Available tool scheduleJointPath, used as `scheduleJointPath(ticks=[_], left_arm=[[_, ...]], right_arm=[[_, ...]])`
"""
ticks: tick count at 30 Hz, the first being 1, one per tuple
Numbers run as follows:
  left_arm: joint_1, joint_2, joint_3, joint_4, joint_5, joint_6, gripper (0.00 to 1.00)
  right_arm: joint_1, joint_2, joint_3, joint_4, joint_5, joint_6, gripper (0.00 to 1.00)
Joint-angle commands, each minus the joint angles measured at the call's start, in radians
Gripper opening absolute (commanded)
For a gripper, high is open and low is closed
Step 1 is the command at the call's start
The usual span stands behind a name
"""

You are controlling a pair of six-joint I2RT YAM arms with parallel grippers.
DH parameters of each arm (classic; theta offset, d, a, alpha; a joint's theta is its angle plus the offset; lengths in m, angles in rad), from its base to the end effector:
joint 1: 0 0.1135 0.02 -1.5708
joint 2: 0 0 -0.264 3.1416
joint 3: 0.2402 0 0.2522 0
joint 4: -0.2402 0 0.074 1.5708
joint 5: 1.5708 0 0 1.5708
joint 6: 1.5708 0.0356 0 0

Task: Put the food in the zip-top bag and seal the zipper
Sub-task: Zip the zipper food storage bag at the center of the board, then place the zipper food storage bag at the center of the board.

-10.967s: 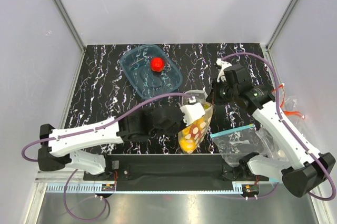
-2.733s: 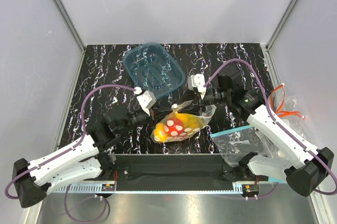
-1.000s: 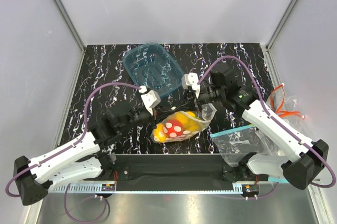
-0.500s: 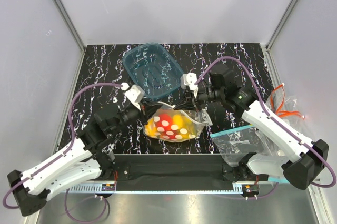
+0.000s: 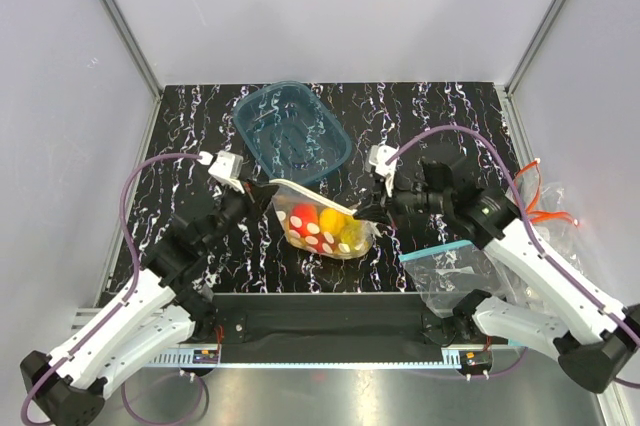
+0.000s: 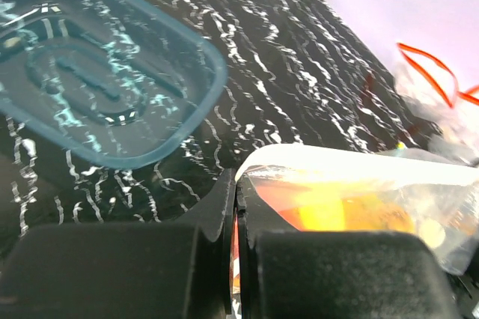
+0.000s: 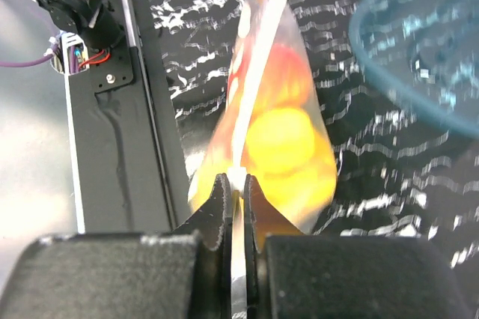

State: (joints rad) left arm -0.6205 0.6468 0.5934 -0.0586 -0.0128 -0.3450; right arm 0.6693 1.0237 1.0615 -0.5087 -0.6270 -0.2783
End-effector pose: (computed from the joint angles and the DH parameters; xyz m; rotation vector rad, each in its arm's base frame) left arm 0.1354 -0.0962 0.3072 0.2283 1.7187 -0.7096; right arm 0.1571 0.1509 0.3615 -1.2772 1.6122 0.8818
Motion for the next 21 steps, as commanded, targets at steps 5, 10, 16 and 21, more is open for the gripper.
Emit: scheduleJointPath(ticks=[5,10,16,21], left_arm=[[0.056,-0.032,0.017,-0.007,-0.219,0.029,0.0],[0.07,-0.029,0.048,-0.017,-0.257,0.043,0.0],[0.068,-0.018,0.057,-0.007,-0.288,0.043,0.0],[0.071,0.002,0.057,0.005,-0.314,0.035,0.0]], right_arm=[[0.004,-0.128,-0.038,-0.203,0.144,0.136,0.0],[0.004,-0.157,-0.041,-0.223,0.164,0.165,0.0],[0.003,-0.12,-0.012,-0.175,0.179,0.159,0.0],[0.003,0.004,0.054,-0.041,0.214,0.172,0.0]])
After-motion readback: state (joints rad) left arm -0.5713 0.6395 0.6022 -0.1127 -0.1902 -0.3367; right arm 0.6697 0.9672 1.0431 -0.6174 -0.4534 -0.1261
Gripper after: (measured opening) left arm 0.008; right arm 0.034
